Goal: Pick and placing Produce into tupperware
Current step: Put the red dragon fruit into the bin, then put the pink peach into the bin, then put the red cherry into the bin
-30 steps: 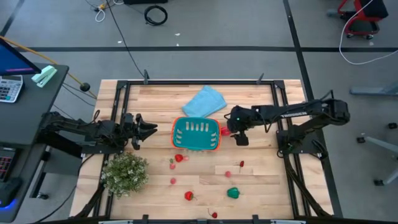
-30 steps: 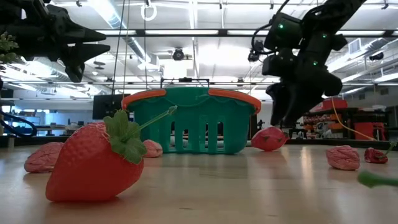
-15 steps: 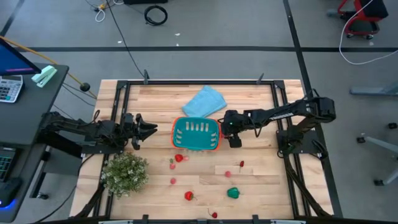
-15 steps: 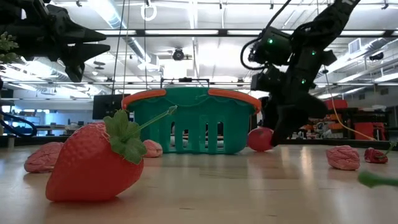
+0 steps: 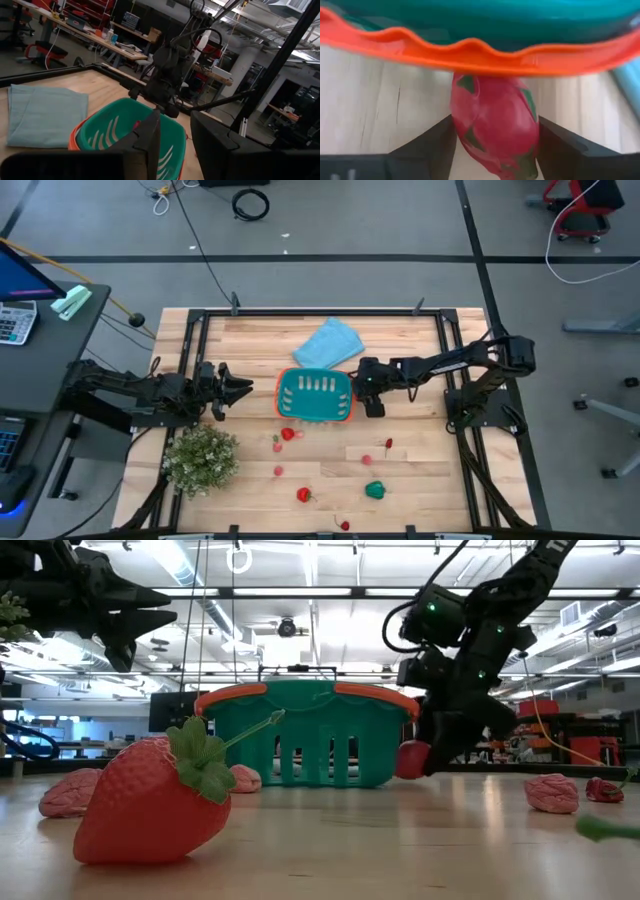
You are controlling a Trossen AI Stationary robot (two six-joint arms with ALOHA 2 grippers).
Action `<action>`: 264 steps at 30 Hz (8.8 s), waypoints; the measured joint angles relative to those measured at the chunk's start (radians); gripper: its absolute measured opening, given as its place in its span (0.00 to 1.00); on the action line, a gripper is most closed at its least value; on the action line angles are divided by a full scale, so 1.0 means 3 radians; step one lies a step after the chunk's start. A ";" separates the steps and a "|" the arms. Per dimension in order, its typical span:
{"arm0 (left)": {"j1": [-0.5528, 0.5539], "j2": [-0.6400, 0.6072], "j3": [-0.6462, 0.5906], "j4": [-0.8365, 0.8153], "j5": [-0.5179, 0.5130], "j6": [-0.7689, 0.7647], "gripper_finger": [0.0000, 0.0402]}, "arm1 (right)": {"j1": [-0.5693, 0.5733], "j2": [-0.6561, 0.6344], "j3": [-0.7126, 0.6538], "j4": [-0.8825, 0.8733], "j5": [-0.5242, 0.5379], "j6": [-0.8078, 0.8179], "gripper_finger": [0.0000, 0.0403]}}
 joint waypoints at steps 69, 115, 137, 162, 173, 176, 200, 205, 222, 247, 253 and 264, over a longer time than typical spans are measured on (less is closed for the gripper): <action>-0.0011 0.0342 0.1003 -0.0837 0.0018 -0.0177 0.27 | 0.0388 -0.0184 0.2451 -0.2023 0.0984 0.0503 0.73; -0.0762 0.4467 0.2740 -0.2576 0.0510 -0.0954 0.27 | 0.0389 -0.1527 0.0632 -0.1981 0.1040 0.1319 0.68; -0.0732 0.4449 0.2968 -0.2596 0.0586 -0.0573 0.27 | 0.0388 -0.1527 0.0633 -0.1969 0.1040 0.1312 0.67; -0.0824 0.4771 0.2959 -0.2608 0.0691 -0.0800 0.27 | 0.0389 -0.1525 0.0633 -0.1967 0.1040 0.1313 0.67; -0.0825 0.4777 0.2951 -0.2518 0.0674 -0.0687 0.05 | 0.0389 -0.1525 0.0633 -0.1961 0.1040 0.1314 0.67; -0.0830 0.4764 0.2938 -0.2189 0.0624 -0.0518 0.03 | 0.0389 -0.1525 0.0633 -0.1957 0.1040 0.1315 0.67; 0.0490 0.4668 0.4191 -0.3746 -0.0140 0.0285 0.12 | 0.0389 -0.1525 0.0635 -0.1842 0.1039 0.1401 0.67; 0.0785 0.4856 0.4194 -0.3431 0.0582 0.0772 0.24 | 0.0388 -0.1525 0.0635 -0.1813 0.1040 0.1401 0.67; 0.0687 0.4907 0.4234 -0.3269 0.0594 0.0881 0.49 | 0.0664 -0.1527 0.0159 -0.1831 -0.0340 0.1673 0.65; 0.0599 0.4904 0.5060 -0.3371 0.0591 0.1411 0.42 | 0.2085 -0.1082 -0.0868 -0.0157 0.0440 0.1439 0.60; 0.0599 0.4904 0.5060 -0.3478 0.0591 0.1410 0.41 | 0.2094 -0.0592 -0.0856 0.0067 0.0425 0.1608 0.60; 0.0599 0.4905 0.5060 -0.3616 0.0591 0.1399 0.40 | 0.2093 -0.0586 -0.0862 0.0124 0.0641 0.2322 0.47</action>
